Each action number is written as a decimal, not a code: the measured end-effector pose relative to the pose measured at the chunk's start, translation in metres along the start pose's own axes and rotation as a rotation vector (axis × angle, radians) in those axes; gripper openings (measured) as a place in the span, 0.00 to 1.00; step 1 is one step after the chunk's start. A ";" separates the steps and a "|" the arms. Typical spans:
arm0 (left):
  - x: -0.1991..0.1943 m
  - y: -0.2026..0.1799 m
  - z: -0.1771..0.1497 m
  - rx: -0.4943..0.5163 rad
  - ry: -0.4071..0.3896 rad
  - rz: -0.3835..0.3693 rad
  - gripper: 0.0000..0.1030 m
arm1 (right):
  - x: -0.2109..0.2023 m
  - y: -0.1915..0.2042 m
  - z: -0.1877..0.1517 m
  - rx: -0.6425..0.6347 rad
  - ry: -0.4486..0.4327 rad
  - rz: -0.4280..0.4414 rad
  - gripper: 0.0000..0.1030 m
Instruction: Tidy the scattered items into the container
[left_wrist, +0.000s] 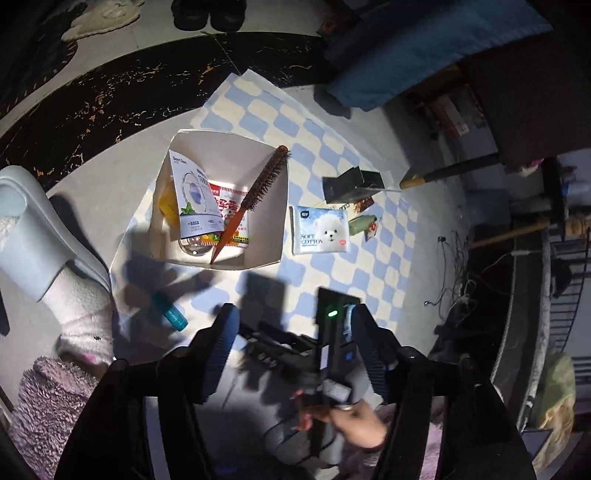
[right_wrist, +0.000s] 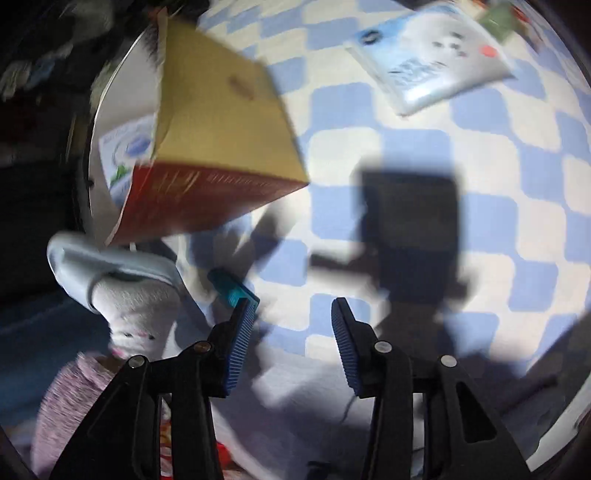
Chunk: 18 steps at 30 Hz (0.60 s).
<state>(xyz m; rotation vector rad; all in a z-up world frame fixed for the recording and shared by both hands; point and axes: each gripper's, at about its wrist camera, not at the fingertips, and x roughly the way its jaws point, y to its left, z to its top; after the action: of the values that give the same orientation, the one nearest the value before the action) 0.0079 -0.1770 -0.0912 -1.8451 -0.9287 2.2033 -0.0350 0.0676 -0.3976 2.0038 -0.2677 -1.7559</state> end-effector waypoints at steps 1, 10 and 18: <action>-0.003 0.008 -0.001 -0.015 -0.008 -0.007 0.70 | 0.013 0.016 -0.004 -0.084 0.003 -0.018 0.45; -0.012 0.067 -0.002 -0.218 -0.038 -0.090 0.70 | 0.096 0.076 -0.025 -0.370 -0.009 -0.169 0.44; -0.026 0.067 0.003 -0.235 -0.095 -0.120 0.70 | 0.138 0.090 -0.043 -0.544 -0.034 -0.251 0.38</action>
<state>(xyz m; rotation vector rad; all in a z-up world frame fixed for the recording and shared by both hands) 0.0312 -0.2444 -0.1039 -1.7341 -1.3313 2.2064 0.0431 -0.0621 -0.4753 1.6593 0.4288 -1.7657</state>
